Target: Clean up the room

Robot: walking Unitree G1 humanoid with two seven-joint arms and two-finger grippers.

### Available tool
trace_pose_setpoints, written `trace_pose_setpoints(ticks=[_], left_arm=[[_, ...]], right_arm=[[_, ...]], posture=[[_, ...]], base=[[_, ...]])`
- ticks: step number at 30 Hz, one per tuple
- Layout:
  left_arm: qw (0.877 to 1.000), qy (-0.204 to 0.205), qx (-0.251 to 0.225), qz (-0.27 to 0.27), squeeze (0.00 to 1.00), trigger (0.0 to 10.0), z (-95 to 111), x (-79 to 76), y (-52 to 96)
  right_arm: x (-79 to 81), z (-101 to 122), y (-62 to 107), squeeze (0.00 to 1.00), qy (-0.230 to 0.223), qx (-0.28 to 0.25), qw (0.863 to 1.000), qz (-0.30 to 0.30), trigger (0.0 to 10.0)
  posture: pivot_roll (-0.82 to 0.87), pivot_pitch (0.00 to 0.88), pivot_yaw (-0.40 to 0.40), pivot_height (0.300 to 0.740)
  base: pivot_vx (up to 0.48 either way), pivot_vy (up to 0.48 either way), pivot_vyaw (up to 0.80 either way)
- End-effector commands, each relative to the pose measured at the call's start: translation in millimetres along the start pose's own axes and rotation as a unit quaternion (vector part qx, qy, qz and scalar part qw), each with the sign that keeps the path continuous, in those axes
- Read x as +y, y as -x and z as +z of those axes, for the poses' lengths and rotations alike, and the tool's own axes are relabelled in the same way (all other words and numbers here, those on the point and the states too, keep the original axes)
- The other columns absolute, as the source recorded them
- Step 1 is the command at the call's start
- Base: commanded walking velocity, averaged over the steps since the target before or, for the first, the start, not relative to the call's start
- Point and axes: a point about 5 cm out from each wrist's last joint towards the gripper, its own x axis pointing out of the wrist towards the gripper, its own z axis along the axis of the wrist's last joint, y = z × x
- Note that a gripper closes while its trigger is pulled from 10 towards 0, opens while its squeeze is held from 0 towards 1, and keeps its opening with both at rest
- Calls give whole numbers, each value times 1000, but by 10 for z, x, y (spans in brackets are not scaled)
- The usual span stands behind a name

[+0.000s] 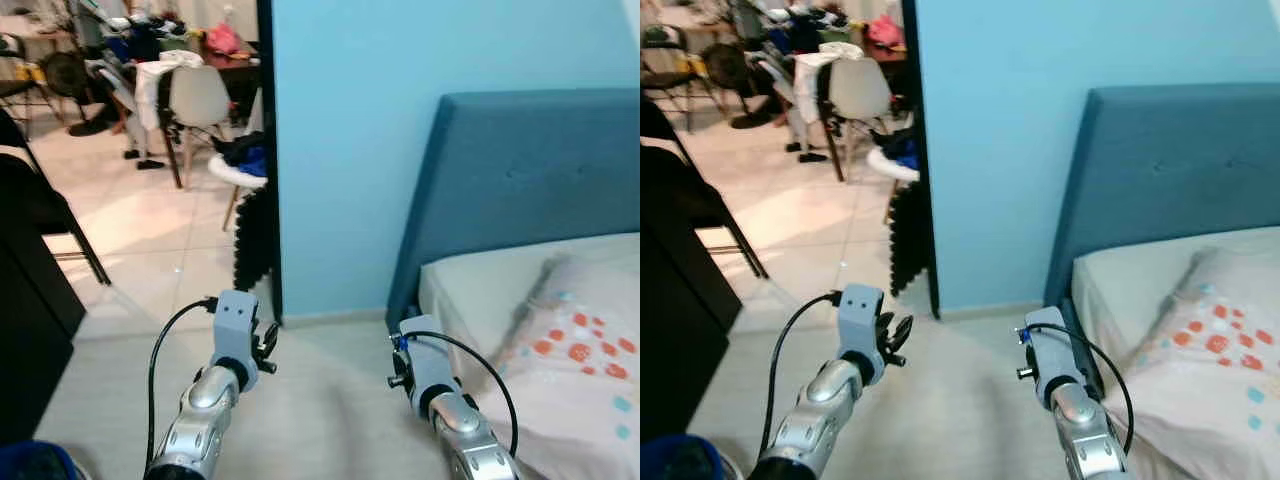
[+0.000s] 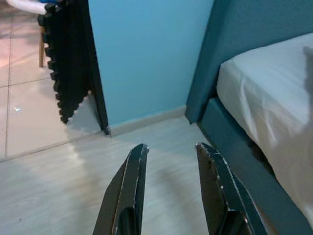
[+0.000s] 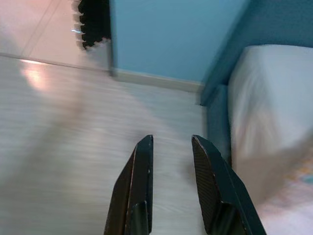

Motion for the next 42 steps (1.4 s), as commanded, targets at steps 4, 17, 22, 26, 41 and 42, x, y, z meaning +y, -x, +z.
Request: trace_pose_setpoints(ticks=[4,17,22,26,41,42], left_arm=[[1000,5,5,0,0,10000,-29,7,4],[999,33,13,-2,0,10000,-30,-4,-15],[999,41,8,-10,0,10000,-14,-10,-22],[999,39,6,-10,0,10000,-13,-7,-21],[1000,6,5,14,0,10000,30,74,-34],[1000,6,5,14,0,10000,30,74,-34]], right_arm=[[-14,-20,2,0,3,3,1000,-3,10000],[-16,-36,13,0,0,2,1000,-6,10000],[-10,-38,14,0,0,2,1000,-6,10000],[-8,-34,11,0,1,1,1000,-6,10000],[25,89,-38,0,-8,-21,1000,-3,10000],[25,89,-38,0,-8,-21,1000,-3,10000]], posture=[[-30,0,-14,740],[-37,0,0,740],[-39,0,2,740],[-39,0,2,740],[-24,0,11,740],[-24,0,11,740]], base=[[0,-324,0],[0,-271,0],[0,384,0],[0,480,0],[0,32,0],[0,0,0]])
